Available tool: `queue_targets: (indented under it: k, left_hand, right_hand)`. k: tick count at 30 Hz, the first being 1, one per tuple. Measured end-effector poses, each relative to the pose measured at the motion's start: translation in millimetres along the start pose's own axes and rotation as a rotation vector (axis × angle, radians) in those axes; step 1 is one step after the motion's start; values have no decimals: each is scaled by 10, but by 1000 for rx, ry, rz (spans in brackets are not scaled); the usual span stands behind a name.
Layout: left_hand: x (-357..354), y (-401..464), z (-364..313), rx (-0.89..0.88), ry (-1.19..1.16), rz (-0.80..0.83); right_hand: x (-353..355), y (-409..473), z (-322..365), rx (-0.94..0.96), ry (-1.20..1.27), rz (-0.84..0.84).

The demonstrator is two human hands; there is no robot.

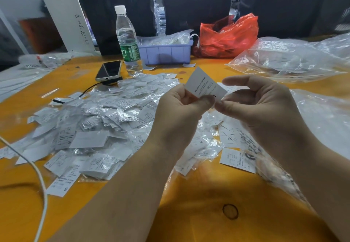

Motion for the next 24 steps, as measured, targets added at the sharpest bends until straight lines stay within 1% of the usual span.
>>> queue_targets:
  k: [12, 15, 17, 19, 21, 24]
  left_hand:
    - [-50, 21, 129, 201, 46, 286]
    - [-28, 42, 104, 207, 46, 293]
    - [29, 91, 32, 145, 39, 238]
    - [87, 124, -86, -16, 88, 181]
    - [83, 98, -205, -191, 145, 182]
    - [67, 48, -294, -313, 200, 193]
  right_hand:
    - [-23, -5, 52, -41, 189, 58]
    - [-18, 10, 25, -55, 192, 70]
    - [-5, 17, 11, -57, 173, 71]
    - [-15, 12, 7, -63, 167, 84]
    - [-31, 8, 13, -69, 172, 95]
    - [-26, 16, 23, -71, 187, 84]
Point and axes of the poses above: each hand's wrist, its own y-axis towards the middle knuckle, its own x-axis out of the back of the hand, z = x × y, the point moved 8 cm from there along y, towards the middle knuckle, and after that the axes turned 14 degrees about -z, right-handed, at the moved point
